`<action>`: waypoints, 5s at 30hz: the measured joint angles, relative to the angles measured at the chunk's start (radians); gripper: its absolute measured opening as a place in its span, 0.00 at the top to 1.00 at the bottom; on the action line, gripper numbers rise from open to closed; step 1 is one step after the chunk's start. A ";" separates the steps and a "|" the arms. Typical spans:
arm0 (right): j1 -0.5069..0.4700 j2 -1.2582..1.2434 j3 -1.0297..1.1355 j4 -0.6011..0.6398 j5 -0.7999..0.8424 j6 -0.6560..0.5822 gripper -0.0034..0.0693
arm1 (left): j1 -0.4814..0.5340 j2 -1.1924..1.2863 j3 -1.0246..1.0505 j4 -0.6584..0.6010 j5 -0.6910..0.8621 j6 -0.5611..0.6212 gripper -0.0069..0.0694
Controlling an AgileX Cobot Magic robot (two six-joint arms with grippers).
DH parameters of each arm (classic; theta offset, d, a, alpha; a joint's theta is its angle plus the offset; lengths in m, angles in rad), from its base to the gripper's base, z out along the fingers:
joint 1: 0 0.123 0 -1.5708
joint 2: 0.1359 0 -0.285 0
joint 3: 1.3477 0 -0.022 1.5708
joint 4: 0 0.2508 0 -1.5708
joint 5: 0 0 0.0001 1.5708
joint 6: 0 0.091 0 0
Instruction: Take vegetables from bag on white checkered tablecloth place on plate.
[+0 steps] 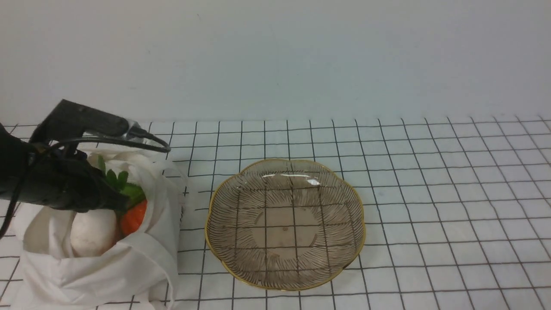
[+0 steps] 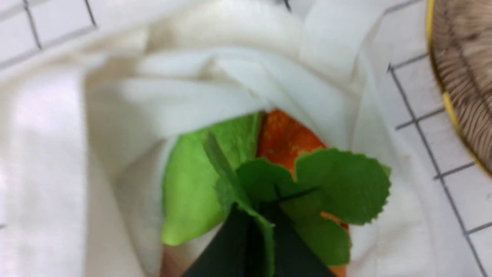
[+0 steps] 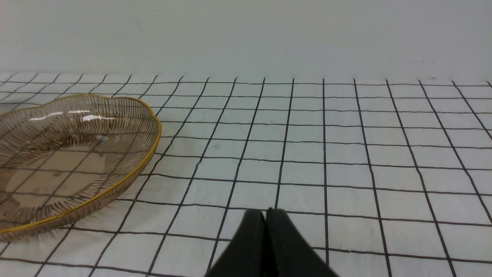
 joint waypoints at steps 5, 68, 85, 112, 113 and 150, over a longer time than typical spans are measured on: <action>0.000 0.000 0.000 0.000 0.000 0.000 0.97 | 0.000 -0.090 0.000 -0.003 0.020 0.000 0.91; 0.000 0.000 0.000 -0.001 0.000 0.000 0.97 | -0.298 -0.396 -0.220 -0.477 0.120 0.197 0.90; 0.000 0.000 0.000 -0.002 0.000 0.000 0.97 | -0.298 -1.251 0.287 -0.114 -0.072 -0.424 0.92; 0.000 0.000 0.000 -0.002 0.000 0.000 0.97 | -0.167 -1.352 0.570 0.064 -0.057 -0.346 0.92; 0.000 0.000 0.000 -0.002 0.000 0.000 0.97 | -0.150 -1.352 0.588 0.070 -0.064 -0.346 0.92; 0.000 0.000 0.000 -0.002 0.000 0.000 0.97 | -0.026 -1.395 0.888 0.129 -0.138 -0.346 0.92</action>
